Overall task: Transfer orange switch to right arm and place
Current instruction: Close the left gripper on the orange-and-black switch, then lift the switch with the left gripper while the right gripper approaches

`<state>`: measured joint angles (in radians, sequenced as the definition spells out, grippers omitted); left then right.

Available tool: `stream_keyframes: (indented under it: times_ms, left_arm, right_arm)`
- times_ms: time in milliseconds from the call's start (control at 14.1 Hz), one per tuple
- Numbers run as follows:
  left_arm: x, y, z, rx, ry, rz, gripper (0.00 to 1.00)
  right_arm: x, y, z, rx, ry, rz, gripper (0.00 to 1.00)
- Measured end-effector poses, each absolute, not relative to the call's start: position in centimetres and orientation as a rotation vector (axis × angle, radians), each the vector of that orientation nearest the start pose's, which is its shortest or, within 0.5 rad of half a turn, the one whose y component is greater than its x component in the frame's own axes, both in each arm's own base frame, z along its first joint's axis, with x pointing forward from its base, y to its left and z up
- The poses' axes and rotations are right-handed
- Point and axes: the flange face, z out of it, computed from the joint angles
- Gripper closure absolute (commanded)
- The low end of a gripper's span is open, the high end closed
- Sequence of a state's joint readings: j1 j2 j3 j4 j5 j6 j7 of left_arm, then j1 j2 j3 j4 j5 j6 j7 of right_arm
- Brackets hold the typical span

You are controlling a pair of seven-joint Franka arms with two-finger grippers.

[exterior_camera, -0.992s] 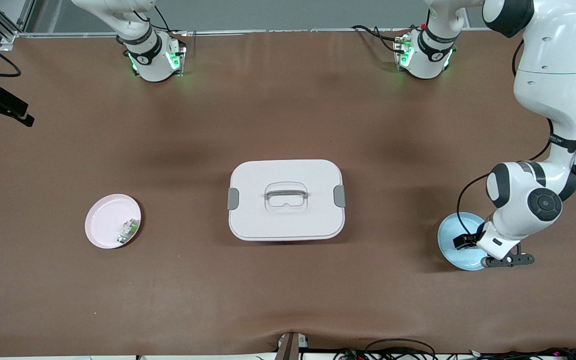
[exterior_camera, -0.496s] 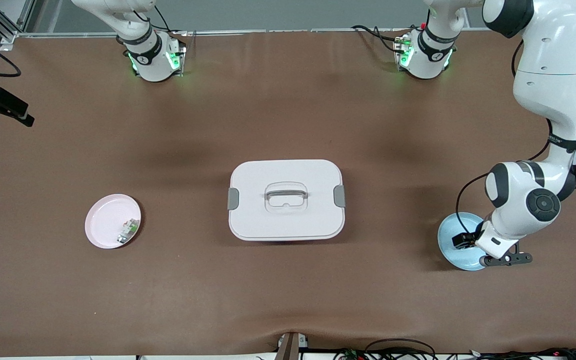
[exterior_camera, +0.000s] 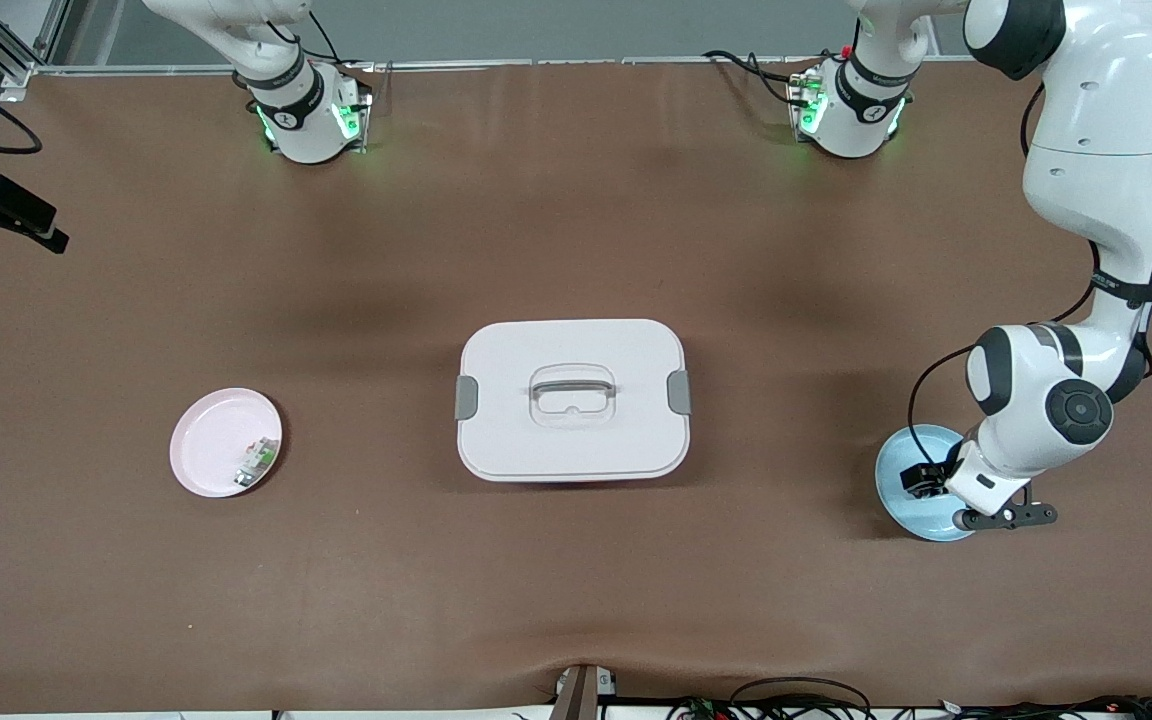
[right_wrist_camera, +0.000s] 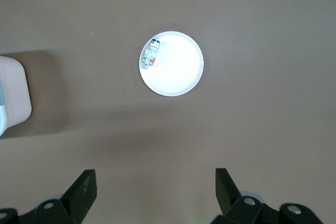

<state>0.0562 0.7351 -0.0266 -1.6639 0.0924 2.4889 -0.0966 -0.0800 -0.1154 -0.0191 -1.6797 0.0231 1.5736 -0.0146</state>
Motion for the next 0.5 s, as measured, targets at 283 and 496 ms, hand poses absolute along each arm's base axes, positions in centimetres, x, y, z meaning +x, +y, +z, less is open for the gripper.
stream_keyframes:
  times_ms: [283, 496]
  left_arm:
    - [69.10, 2.11, 18.71, -3.098, -0.095, -0.145, 0.76]
    - [69.20, 2.01, 18.84, -3.099, -0.093, -0.150, 0.87]
  right_arm:
    - [51.57, -4.93, 63.53, -3.114, 0.131, -0.017, 0.00]
    - [51.58, -4.95, 63.81, -3.114, 0.132, -0.026, 0.00]
